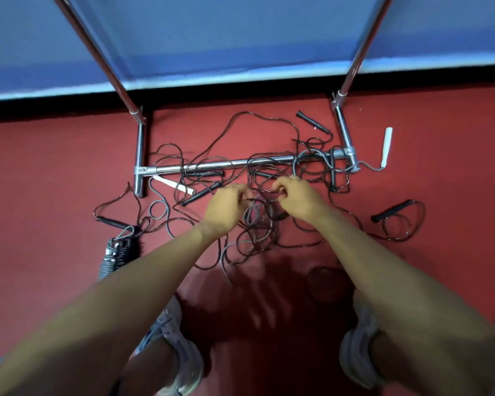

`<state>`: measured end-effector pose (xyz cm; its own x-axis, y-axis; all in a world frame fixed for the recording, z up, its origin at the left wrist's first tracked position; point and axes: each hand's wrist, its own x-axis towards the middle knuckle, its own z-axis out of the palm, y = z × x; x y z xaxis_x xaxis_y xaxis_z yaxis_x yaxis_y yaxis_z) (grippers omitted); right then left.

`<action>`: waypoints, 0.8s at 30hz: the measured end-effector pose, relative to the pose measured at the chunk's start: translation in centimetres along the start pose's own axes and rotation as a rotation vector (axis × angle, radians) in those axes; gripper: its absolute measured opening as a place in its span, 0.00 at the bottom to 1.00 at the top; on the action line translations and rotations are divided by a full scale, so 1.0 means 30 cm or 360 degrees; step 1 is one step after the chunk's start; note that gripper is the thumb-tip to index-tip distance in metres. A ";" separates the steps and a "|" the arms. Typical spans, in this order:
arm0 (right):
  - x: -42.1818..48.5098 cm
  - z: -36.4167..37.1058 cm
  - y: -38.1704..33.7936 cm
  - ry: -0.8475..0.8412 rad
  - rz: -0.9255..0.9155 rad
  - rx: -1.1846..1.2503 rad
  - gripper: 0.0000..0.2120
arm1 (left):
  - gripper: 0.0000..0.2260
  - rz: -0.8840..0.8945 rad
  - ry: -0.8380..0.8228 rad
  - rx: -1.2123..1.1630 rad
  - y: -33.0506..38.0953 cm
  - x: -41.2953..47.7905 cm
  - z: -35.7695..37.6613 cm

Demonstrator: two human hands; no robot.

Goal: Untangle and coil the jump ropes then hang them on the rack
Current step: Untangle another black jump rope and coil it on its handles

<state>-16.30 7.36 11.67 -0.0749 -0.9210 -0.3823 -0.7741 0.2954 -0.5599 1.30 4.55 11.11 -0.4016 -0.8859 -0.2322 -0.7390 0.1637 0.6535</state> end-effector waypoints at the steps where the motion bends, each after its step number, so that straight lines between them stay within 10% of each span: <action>1: -0.029 -0.033 -0.028 -0.0063 0.0004 -0.0088 0.17 | 0.12 0.0013 0.0028 -0.0019 0.034 -0.020 -0.026; 7: -0.206 -0.183 -0.178 -0.0268 -0.0099 0.0054 0.26 | 0.11 0.0073 0.0110 -0.0365 0.244 -0.158 -0.171; 12: -0.295 -0.247 -0.227 -0.0093 -0.0126 0.0032 0.05 | 0.09 -0.0077 0.0263 -0.1085 0.389 -0.255 -0.321; 17: -0.346 -0.359 -0.293 -0.0023 -0.0247 0.0158 0.07 | 0.08 -0.0080 0.0393 -0.1424 0.473 -0.312 -0.474; 24: -0.378 -0.488 -0.397 0.0147 -0.0167 0.1111 0.07 | 0.02 -0.0132 0.0163 -0.1678 0.532 -0.289 -0.540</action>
<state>-15.44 10.56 33.45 -0.0990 -0.9620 -0.2543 -0.1992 0.2695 -0.9422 1.74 7.81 35.22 -0.2874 -0.9174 -0.2752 0.1003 -0.3146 0.9439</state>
